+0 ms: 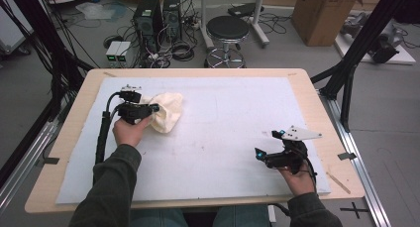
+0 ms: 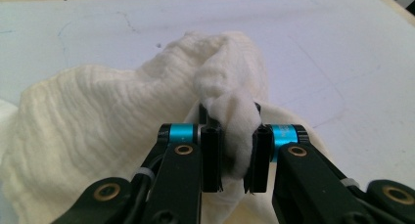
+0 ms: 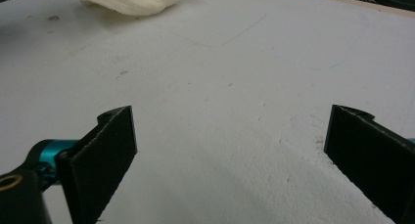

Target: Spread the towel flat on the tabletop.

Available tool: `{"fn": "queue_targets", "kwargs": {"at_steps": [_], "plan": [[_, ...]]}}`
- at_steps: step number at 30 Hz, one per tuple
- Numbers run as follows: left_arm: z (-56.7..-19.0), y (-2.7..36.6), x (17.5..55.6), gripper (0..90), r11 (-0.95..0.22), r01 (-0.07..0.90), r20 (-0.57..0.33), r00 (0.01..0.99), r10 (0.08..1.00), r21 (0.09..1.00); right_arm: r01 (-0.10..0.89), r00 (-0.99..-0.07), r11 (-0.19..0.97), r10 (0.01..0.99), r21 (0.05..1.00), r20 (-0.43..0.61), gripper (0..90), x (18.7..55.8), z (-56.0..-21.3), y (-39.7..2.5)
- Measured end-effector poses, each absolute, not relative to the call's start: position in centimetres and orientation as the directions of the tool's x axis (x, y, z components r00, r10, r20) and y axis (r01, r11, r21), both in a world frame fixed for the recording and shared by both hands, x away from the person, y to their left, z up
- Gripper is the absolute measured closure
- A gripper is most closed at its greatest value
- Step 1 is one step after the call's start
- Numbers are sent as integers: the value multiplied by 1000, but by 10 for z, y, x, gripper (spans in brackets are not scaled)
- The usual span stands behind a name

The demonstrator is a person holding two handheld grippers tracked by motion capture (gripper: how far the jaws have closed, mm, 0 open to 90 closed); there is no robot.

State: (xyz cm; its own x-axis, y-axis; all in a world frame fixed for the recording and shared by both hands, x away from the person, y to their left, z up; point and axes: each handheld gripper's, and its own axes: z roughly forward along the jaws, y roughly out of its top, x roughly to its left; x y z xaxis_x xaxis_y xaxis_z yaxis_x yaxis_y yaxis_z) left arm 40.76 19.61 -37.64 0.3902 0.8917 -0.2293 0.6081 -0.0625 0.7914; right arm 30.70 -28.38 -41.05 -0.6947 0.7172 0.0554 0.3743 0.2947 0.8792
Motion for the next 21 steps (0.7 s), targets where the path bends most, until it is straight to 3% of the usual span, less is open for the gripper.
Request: {"fn": "queue_targets", "kwargs": {"at_steps": [21], "plan": [[-350,166,372,804,-95,555,-260,526,810,826,368,-699,293,714,882,55,46,304,-408,-284]]}}
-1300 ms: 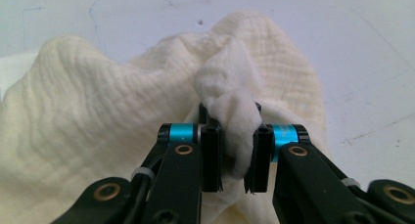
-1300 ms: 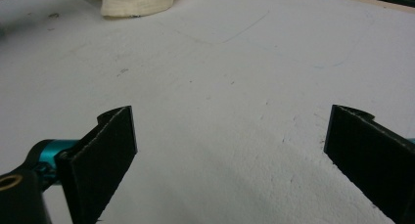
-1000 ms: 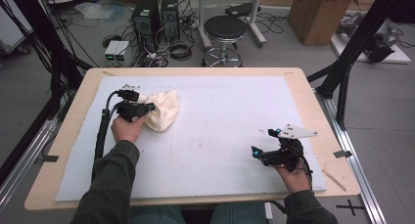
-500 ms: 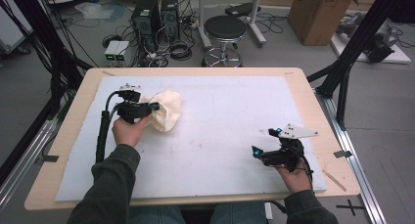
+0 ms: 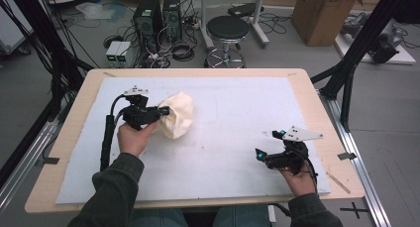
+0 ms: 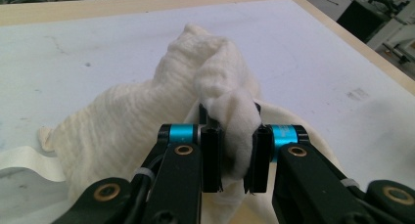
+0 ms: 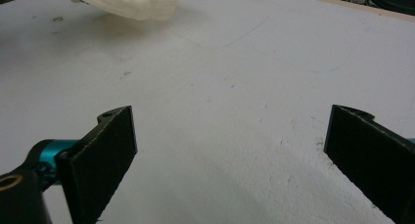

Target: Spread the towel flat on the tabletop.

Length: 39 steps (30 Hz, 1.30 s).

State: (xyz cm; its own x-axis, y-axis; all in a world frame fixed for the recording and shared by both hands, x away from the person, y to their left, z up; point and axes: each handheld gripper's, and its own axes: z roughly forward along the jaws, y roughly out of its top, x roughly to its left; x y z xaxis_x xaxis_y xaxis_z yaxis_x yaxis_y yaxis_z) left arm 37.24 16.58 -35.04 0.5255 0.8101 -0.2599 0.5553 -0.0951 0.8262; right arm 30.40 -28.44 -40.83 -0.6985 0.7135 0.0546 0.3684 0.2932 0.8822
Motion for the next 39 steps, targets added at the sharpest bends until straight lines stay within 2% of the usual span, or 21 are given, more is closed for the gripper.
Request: {"fn": "queue_targets", "kwargs": {"at_steps": [7,24,39], "plan": [[-348,150,364,804,-116,548,-262,563,784,829,363,-699,294,713,884,50,46,304,-408,-285],[-345,123,346,801,-114,552,-281,578,766,826,364,-703,294,709,884,53,46,302,-407,-286],[-365,106,338,794,-130,575,-287,576,765,808,361,-708,302,704,882,48,46,302,-408,-283]]}}
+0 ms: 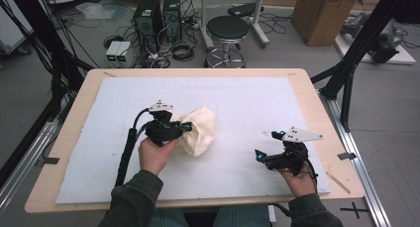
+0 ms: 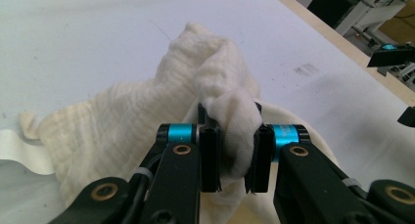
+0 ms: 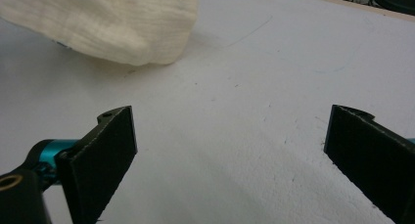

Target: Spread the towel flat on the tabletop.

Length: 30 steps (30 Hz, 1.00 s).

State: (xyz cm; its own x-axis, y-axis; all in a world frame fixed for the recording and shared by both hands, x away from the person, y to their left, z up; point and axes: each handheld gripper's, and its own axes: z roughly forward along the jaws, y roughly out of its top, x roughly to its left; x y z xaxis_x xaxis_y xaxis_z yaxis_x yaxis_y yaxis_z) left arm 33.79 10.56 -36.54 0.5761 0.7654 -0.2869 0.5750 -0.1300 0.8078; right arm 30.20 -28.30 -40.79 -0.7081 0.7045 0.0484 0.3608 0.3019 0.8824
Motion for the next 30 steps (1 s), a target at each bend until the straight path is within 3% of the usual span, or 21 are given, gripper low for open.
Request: {"fn": "queue_targets", "kwargs": {"at_steps": [9,16,21,30], "plan": [[-388,88,336,766,-193,586,-238,577,781,787,360,-709,308,703,881,44,46,302,-408,-282],[-406,80,339,707,-280,587,-152,579,801,759,366,-710,305,703,879,51,46,301,-409,-282],[-416,80,344,639,-295,609,-157,578,801,737,369,-712,310,701,876,52,46,301,-409,-282],[-411,90,336,403,-300,568,-158,619,770,766,376,-718,321,694,869,54,46,302,-411,-280]]}}
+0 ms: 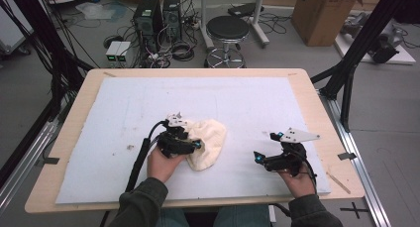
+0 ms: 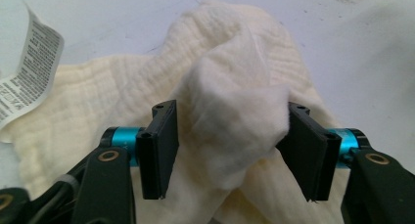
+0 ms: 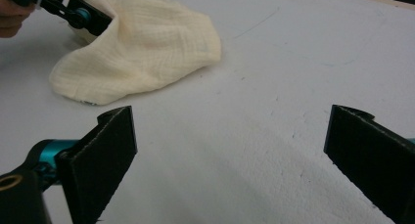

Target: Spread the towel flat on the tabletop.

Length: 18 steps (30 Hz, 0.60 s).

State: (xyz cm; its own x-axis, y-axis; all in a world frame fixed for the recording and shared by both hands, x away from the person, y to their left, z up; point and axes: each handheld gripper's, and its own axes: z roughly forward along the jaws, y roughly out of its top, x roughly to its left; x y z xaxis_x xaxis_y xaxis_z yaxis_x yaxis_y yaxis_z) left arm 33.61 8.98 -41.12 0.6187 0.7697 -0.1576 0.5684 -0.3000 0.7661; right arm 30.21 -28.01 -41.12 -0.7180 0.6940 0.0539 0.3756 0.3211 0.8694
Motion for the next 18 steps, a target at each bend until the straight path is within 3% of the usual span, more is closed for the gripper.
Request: {"fn": "queue_targets", "kwargs": {"at_steps": [18], "plan": [[-401,143,308,357,-288,520,-149,645,749,805,352,-763,366,646,861,38,50,304,-399,-258]]}}
